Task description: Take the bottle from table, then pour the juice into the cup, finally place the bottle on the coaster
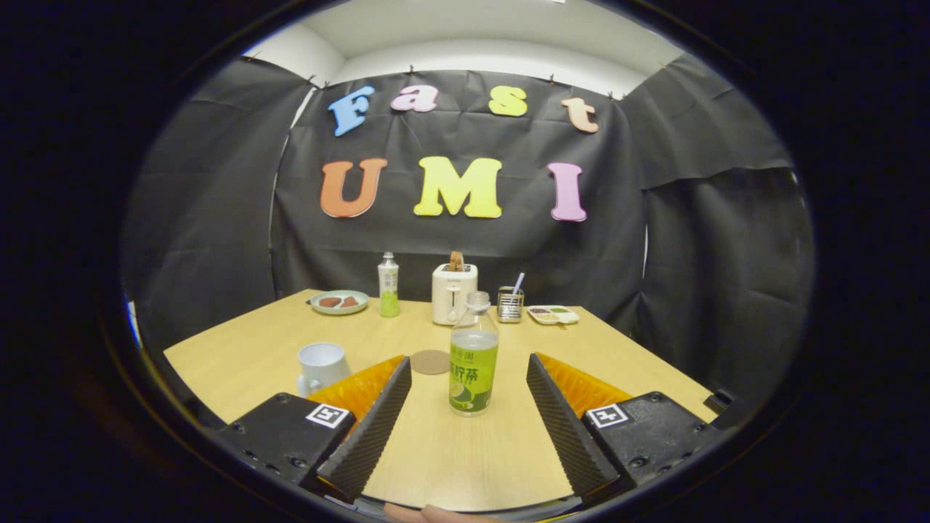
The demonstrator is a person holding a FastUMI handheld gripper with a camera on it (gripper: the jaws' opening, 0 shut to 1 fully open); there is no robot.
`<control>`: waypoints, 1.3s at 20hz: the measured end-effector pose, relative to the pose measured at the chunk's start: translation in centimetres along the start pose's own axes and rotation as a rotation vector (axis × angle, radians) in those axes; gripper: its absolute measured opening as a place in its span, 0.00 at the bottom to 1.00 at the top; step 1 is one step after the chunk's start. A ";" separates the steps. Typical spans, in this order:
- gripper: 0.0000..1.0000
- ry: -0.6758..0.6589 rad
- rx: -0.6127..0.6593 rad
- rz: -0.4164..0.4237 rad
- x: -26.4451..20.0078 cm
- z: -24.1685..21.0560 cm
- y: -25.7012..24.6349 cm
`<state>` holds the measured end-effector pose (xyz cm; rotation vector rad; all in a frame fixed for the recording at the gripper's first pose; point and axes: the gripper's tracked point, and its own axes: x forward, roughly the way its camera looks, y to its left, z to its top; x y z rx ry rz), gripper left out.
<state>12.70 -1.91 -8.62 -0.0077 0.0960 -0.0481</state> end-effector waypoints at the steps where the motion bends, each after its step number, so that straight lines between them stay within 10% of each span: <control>1: 1.00 -0.011 0.023 0.007 1.3 -0.2 -0.1; 19: 1.00 0.000 -0.024 0.103 15.0 -2.7 1.6; 26: 0.80 -0.018 -0.078 0.066 13.3 -1.6 1.8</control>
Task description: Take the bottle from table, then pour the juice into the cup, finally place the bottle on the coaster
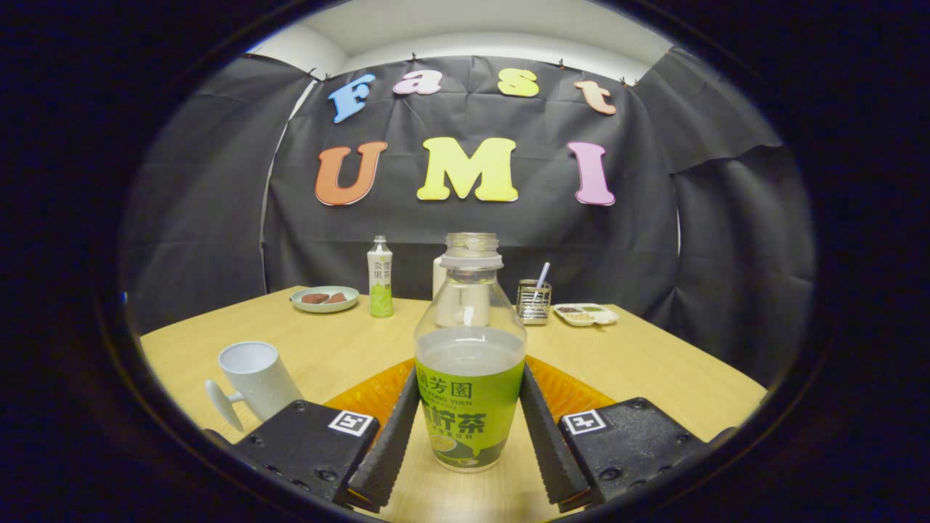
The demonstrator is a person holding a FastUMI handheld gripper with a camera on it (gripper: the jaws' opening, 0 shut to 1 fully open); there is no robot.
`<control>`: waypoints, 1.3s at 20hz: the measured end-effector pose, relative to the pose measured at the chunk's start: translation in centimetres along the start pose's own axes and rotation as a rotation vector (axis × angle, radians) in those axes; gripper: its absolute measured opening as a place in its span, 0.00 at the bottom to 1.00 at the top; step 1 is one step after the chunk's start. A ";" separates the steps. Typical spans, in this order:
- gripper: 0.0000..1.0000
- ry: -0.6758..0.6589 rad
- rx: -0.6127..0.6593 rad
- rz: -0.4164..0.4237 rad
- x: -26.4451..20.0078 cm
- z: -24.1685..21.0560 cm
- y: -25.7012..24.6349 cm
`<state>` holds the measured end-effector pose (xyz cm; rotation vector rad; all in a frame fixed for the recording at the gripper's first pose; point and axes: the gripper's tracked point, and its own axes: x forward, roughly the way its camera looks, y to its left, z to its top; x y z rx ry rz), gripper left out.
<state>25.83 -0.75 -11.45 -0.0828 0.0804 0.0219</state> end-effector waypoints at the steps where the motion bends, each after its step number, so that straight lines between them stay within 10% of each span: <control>1: 0.80 -0.001 -0.029 -0.019 -0.4 0.4 -0.1; 26: 0.81 0.061 -0.879 -0.282 -3.1 6.3 3.5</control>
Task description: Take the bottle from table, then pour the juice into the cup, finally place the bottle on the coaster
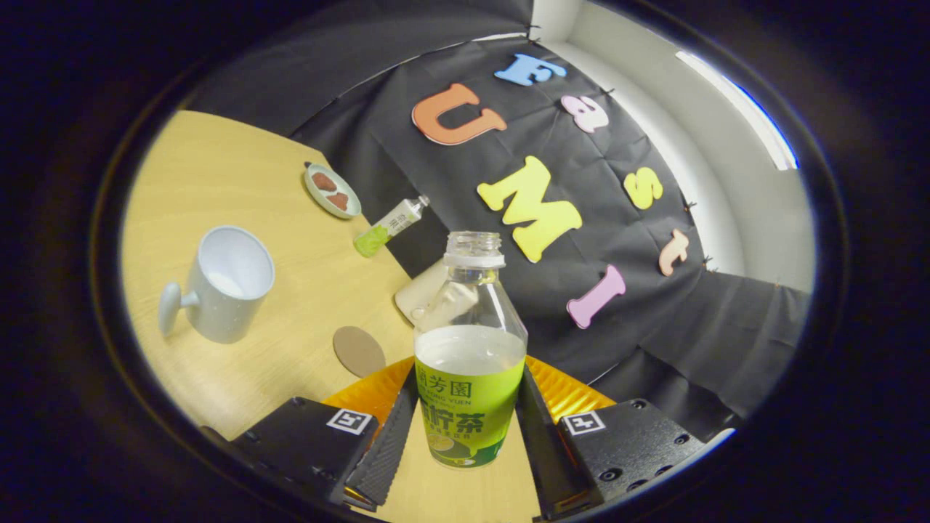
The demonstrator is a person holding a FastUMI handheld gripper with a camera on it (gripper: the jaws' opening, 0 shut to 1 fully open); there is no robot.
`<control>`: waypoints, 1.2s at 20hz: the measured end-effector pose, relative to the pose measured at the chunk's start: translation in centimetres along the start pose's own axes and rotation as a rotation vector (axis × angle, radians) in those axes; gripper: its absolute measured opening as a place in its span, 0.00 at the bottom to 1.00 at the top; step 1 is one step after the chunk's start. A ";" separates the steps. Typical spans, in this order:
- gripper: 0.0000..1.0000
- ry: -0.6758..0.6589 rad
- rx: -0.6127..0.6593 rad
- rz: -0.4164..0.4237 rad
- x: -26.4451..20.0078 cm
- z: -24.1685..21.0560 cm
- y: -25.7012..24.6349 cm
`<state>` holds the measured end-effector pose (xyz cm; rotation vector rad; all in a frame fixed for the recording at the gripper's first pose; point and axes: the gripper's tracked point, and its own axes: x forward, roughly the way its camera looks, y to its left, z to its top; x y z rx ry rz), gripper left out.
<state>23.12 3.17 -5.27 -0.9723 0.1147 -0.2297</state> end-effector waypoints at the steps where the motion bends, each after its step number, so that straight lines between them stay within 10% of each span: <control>1: 0.81 -0.002 -0.034 -0.006 0.0 0.1 0.2; 24: 0.80 -0.087 -0.643 -0.218 -0.9 4.1 1.1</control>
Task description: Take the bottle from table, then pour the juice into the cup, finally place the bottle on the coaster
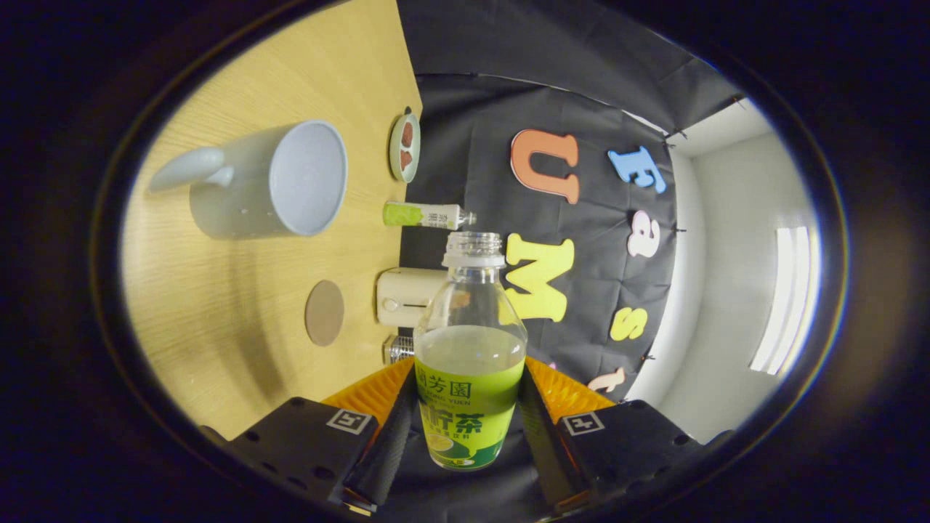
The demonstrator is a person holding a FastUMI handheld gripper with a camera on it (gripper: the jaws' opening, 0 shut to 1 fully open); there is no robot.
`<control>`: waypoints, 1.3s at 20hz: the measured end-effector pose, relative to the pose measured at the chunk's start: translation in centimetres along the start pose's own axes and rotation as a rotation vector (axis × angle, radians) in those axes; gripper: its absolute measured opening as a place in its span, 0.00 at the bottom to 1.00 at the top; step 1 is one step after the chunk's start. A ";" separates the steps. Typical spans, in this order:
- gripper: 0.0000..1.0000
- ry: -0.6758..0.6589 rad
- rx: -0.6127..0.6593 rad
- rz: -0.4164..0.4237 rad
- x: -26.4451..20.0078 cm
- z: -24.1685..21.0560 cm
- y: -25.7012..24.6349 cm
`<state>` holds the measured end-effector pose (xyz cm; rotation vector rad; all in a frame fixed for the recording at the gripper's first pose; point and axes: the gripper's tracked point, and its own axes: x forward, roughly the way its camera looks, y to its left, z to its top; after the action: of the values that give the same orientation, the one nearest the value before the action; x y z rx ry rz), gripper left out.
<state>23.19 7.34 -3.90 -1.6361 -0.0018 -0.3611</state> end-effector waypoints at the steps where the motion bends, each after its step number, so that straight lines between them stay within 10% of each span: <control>1: 0.80 0.005 -0.008 0.001 0.2 0.1 0.0; 26: 0.80 -0.006 -0.248 -0.102 0.3 0.7 -1.8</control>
<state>23.29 8.18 -2.15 -1.8873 -0.0464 -0.4486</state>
